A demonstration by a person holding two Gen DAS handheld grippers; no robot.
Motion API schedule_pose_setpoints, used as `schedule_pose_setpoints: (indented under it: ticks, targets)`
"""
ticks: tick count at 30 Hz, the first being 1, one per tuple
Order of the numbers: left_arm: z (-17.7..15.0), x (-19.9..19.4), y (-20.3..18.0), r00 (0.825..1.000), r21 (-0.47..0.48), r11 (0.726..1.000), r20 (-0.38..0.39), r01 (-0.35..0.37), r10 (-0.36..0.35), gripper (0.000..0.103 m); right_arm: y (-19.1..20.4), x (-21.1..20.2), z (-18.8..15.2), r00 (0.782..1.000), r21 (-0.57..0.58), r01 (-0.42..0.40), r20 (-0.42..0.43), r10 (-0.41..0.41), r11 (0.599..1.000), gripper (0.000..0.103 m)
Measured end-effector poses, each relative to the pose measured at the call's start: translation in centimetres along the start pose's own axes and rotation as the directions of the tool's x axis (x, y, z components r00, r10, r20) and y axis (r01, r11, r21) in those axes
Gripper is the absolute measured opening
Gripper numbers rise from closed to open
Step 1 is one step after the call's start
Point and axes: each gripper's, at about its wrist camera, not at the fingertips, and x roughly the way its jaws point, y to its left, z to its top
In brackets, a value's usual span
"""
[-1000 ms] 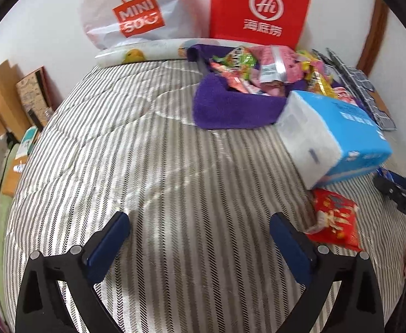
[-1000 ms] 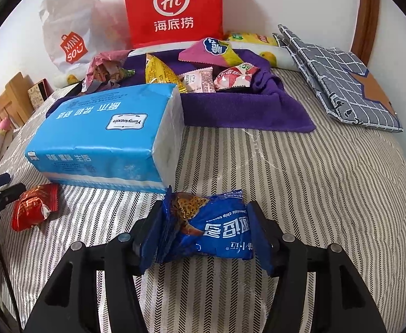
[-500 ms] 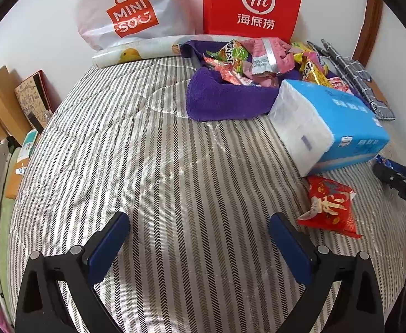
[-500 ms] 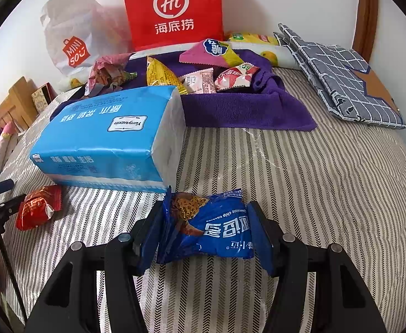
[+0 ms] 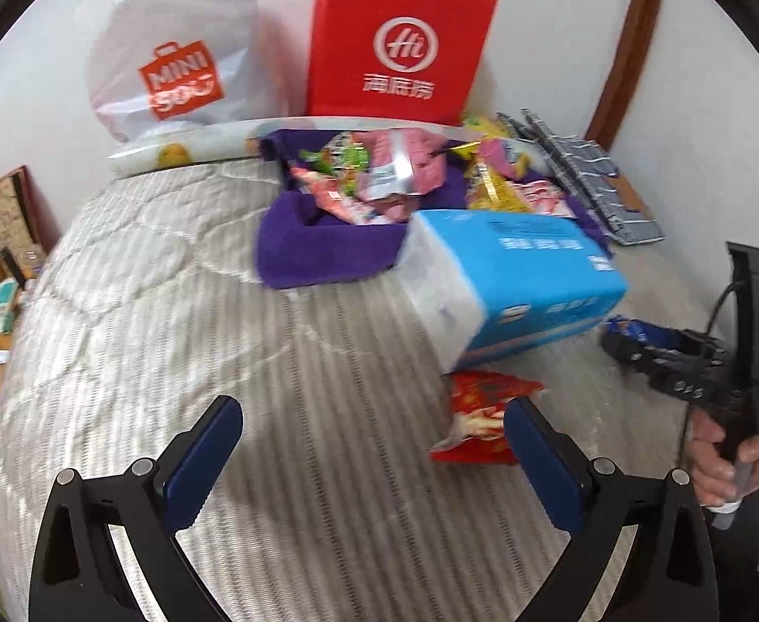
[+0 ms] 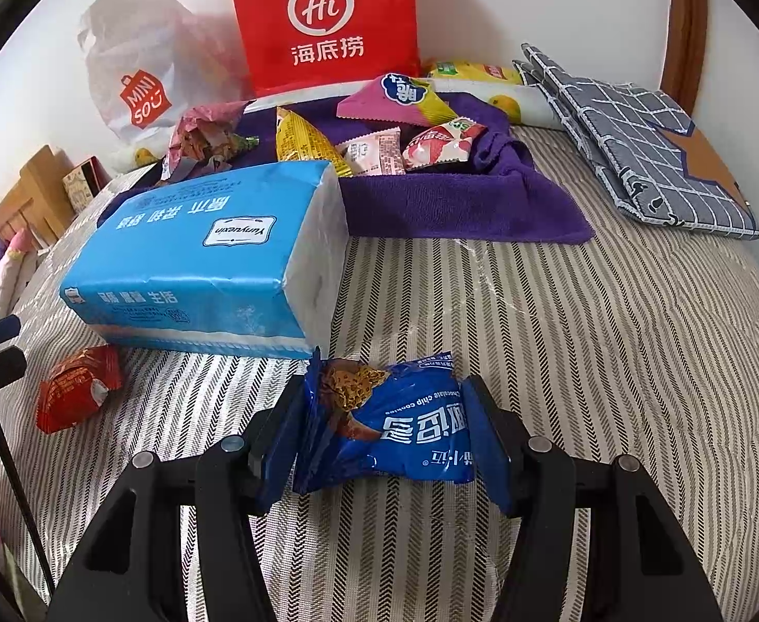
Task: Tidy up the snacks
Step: 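Grasp the red packet beside the tissue pack with the left tool while the right tool holds the blue bag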
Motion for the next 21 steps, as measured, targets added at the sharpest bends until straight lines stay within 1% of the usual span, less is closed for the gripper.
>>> schedule_pose_setpoints:
  ticks: [5, 7, 10, 13, 17, 18, 21]
  targets:
    - [0.5, 1.0, -1.7, 0.999, 0.021, 0.998, -0.016, 0.052, -0.051, 0.094, -0.2, -0.1, 0.0, 1.0, 0.013, -0.014, 0.002, 0.014, 1.0, 0.06]
    - [0.6, 1.5, -2.4, 0.996, 0.033, 0.996, -0.027, 0.083, -0.083, 0.091, -0.3, -0.1, 0.0, 1.0, 0.016, -0.018, 0.002, 0.018, 1.0, 0.06]
    - [0.5, 2.1, -3.4, 0.994, 0.059, 0.993, -0.047, 0.106, -0.103, 0.086, -0.3, 0.0, 0.1, 1.0, 0.018, -0.02, 0.003, 0.02, 1.0, 0.06]
    - [0.3, 2.8, -4.2, 0.992, 0.077, 0.991, -0.072, 0.113, -0.107, 0.082, -0.3, 0.0, 0.0, 1.0, 0.016, -0.019, 0.003, 0.019, 1.0, 0.06]
    - [-0.2, 3.8, -4.7, 0.99, 0.093, 0.99, -0.104, 0.109, -0.099, 0.064, -0.2, -0.2, 0.1, 1.0, 0.015, -0.018, 0.003, 0.018, 1.0, 0.06]
    - [-0.3, 3.9, -4.7, 0.99, 0.095, 0.99, -0.107, 0.105, -0.095, 0.063, -0.3, -0.1, 0.1, 1.0, 0.014, -0.018, 0.003, 0.018, 1.0, 0.06]
    - [-0.6, 3.8, -4.9, 0.994, 0.115, 0.99, -0.081, 0.084, -0.075, 0.057, -0.2, -0.1, 0.1, 1.0, 0.011, -0.014, 0.002, 0.014, 1.0, 0.06]
